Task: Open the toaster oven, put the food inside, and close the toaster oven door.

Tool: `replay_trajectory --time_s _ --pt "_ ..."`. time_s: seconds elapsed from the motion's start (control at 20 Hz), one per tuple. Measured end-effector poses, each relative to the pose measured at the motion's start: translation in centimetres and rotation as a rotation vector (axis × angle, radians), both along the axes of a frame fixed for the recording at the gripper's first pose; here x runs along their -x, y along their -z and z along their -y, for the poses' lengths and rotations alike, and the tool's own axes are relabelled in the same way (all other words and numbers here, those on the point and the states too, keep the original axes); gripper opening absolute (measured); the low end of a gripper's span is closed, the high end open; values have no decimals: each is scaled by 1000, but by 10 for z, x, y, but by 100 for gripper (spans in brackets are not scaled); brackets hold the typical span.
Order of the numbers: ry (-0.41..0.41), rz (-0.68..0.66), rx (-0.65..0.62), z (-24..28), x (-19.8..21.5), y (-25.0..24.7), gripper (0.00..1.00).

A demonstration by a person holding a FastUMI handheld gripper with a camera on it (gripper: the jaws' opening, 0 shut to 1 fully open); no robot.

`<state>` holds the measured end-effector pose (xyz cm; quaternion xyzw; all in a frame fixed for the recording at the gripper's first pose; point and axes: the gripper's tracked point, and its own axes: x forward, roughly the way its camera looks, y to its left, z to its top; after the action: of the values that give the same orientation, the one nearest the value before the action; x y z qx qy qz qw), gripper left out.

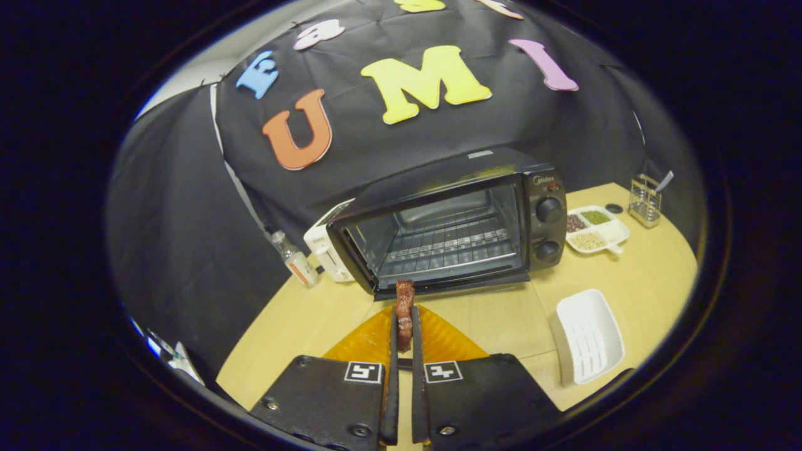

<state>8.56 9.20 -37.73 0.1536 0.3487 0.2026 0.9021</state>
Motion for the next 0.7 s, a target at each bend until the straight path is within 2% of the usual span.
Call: replay_trajectory --time_s 0.4,0.6,0.7 --pt "284 -106 -436 4 -80 17 11" --pt "394 -77 -509 7 -121 33 11" --pt "411 -71 -531 -1 -140 42 11"
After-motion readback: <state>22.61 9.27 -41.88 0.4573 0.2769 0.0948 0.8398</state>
